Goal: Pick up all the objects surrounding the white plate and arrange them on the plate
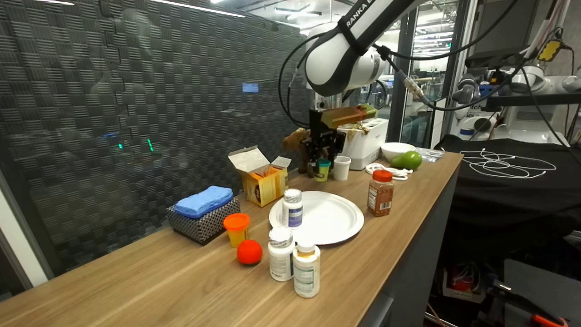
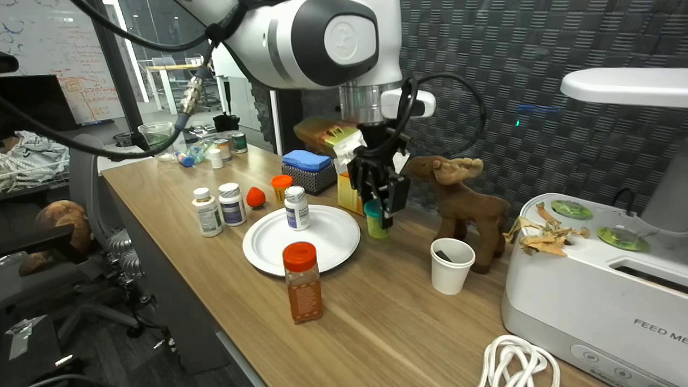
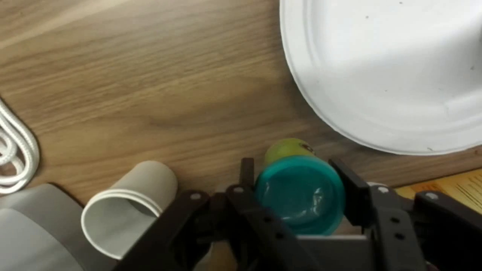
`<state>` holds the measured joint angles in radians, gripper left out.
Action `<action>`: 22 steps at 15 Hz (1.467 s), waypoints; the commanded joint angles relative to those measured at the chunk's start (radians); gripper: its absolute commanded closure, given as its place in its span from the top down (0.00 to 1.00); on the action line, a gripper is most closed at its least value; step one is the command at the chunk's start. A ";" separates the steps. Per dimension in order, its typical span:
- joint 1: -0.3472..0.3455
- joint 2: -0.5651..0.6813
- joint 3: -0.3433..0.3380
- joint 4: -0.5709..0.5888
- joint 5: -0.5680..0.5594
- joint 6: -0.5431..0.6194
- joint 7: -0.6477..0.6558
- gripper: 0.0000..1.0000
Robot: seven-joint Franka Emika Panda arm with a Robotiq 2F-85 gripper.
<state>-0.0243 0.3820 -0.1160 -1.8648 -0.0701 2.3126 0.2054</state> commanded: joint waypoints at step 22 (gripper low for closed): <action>0.057 0.006 0.071 -0.014 0.116 -0.086 0.116 0.27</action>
<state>0.0236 0.3806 -0.0294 -1.8894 0.0537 2.1809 0.2695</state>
